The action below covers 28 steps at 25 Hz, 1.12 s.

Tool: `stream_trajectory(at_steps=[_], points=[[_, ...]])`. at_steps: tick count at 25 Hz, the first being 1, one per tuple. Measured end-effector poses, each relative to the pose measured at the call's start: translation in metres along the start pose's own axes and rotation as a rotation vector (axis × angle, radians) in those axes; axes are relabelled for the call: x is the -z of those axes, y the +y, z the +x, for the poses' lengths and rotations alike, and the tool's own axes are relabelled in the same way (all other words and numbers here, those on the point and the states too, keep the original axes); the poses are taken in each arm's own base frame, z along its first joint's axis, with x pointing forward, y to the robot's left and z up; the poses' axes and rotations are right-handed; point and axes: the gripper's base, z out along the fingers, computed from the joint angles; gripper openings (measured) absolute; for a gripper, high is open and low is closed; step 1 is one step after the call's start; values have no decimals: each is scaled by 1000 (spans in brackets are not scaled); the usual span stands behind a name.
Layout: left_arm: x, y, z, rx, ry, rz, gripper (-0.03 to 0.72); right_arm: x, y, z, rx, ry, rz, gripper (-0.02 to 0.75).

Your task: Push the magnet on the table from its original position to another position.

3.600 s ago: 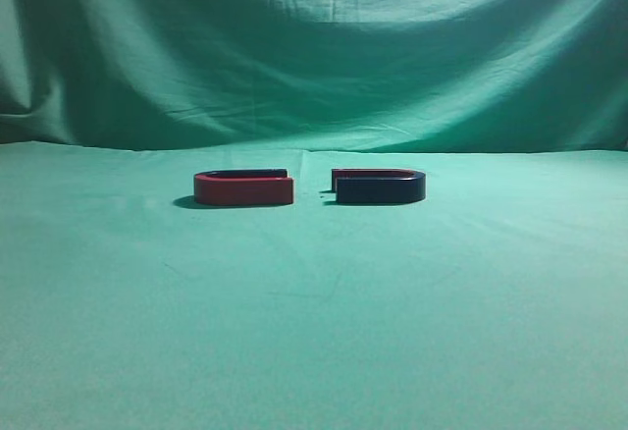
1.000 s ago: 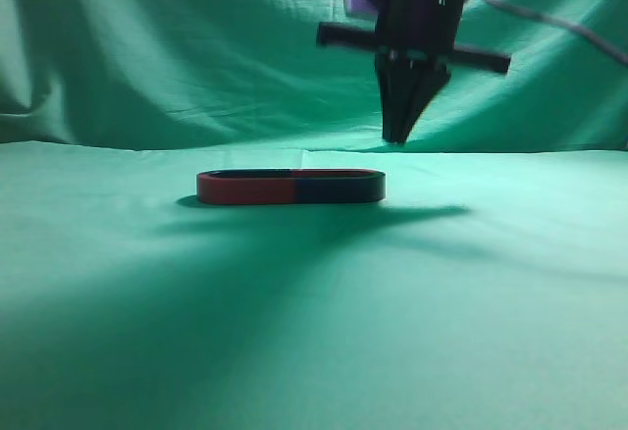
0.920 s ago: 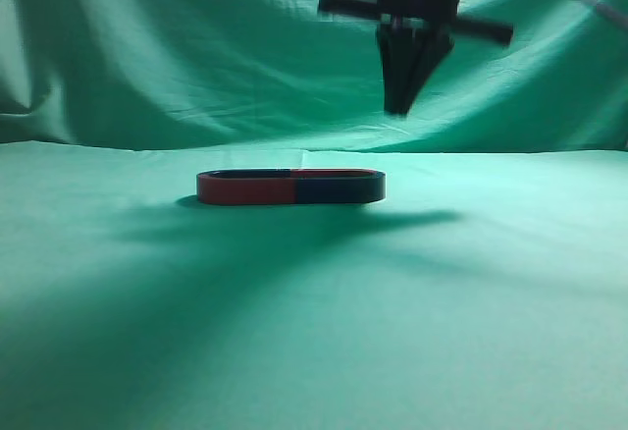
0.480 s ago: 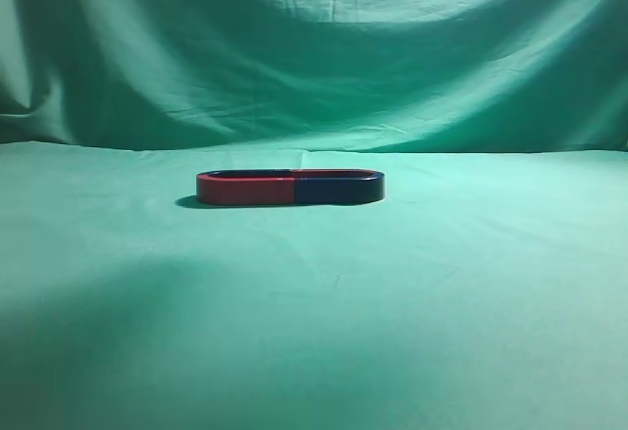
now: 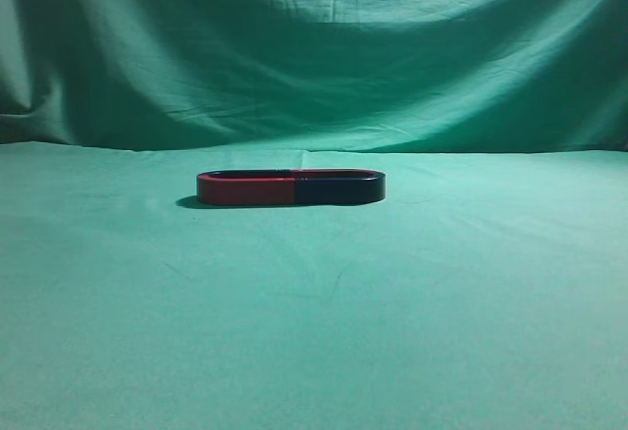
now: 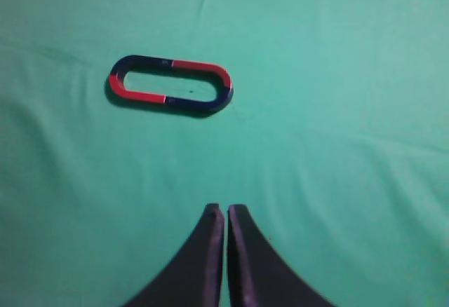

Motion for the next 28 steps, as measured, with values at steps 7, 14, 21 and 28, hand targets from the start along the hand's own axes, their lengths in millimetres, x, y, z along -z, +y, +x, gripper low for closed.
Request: stream_trajectory(at_steps=[7,14,21,28], points=[[0,0,0,0,0,0,372,51,-8,78,32,-125,-16,0],[0,0,0,0,0,0,372,81,-17,149,112,-268,-27,0],[0,0,0,0,0,0,372,86,-24,209,118,-343,-49,0],[0,0,0,0,0,0,372,75,-30,247,120,-397,-56,0]])
